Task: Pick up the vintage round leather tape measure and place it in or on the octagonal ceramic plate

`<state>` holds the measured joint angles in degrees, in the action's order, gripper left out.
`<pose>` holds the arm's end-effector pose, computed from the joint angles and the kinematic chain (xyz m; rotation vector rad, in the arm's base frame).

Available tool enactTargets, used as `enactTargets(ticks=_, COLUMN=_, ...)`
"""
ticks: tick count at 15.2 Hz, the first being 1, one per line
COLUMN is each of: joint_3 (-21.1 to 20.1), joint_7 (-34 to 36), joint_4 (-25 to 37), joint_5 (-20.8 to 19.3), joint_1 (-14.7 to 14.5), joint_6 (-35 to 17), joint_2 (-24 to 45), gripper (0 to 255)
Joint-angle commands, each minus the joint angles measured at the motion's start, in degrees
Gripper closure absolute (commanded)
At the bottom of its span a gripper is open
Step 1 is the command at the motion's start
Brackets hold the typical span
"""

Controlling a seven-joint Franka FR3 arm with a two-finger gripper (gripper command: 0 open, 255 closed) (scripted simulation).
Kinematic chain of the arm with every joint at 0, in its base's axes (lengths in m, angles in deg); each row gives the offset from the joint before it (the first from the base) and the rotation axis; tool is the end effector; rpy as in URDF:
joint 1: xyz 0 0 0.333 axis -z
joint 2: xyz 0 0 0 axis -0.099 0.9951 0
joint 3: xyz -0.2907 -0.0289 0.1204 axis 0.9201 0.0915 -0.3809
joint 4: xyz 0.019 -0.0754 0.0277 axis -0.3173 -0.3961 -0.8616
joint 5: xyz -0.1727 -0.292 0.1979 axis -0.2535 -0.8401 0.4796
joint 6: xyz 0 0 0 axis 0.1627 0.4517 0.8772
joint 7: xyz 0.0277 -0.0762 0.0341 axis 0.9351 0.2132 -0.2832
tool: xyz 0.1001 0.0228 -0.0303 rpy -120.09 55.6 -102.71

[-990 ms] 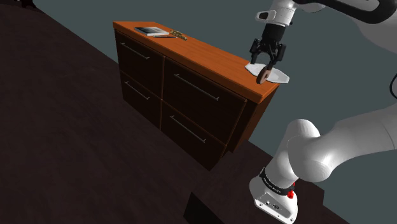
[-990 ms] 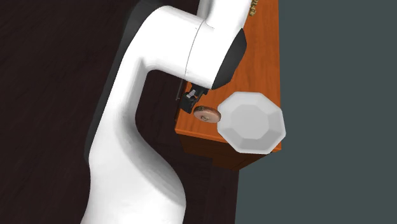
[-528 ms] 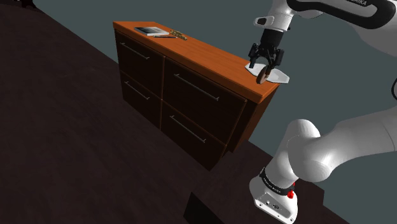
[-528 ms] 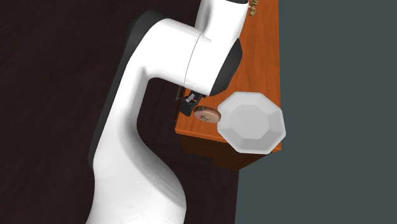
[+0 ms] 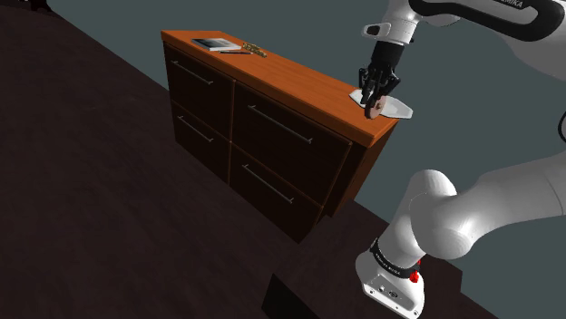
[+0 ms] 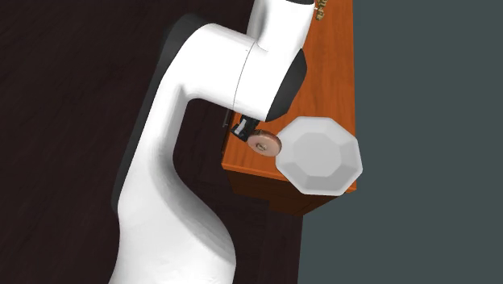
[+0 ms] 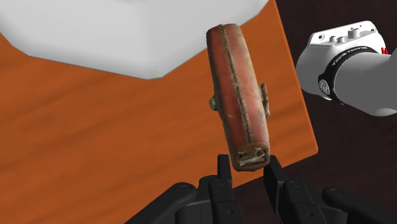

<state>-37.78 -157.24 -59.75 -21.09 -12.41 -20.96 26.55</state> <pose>0.3091 -0.1643 0.6212 -2.4705 -1.6329 -0.0148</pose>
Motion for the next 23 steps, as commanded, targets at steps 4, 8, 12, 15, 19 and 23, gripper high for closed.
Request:
enactTargets(ticks=4, joint_3=0.0, joint_7=0.0, joint_4=0.0, joint_5=0.0, joint_1=0.0, joint_6=0.0, joint_2=0.0, gripper=255)
enactTargets(ticks=8, joint_3=-0.3, joint_7=-0.1, joint_4=2.9, joint_5=0.4, joint_1=-0.3, joint_6=2.1, joint_2=0.9, gripper=255)
enactTargets(ticks=12, joint_3=-0.5, joint_7=-0.2, joint_4=6.9, joint_5=1.1, joint_1=-0.8, joint_6=4.8, joint_2=2.3, gripper=255)
enactTargets(ticks=15, joint_3=-0.7, joint_7=-0.3, joint_4=10.1, joint_5=1.5, joint_1=-1.2, joint_6=6.9, joint_2=3.4, gripper=255)
enactTargets(ticks=19, joint_3=-0.7, joint_7=-0.5, joint_4=14.5, joint_5=2.1, joint_1=-1.7, joint_6=9.7, joint_2=5.1, gripper=255)
enactTargets(ticks=23, joint_3=0.9, joint_7=-2.3, joint_4=18.4, joint_5=1.9, joint_1=-2.2, joint_6=11.5, joint_2=7.0, gripper=255)
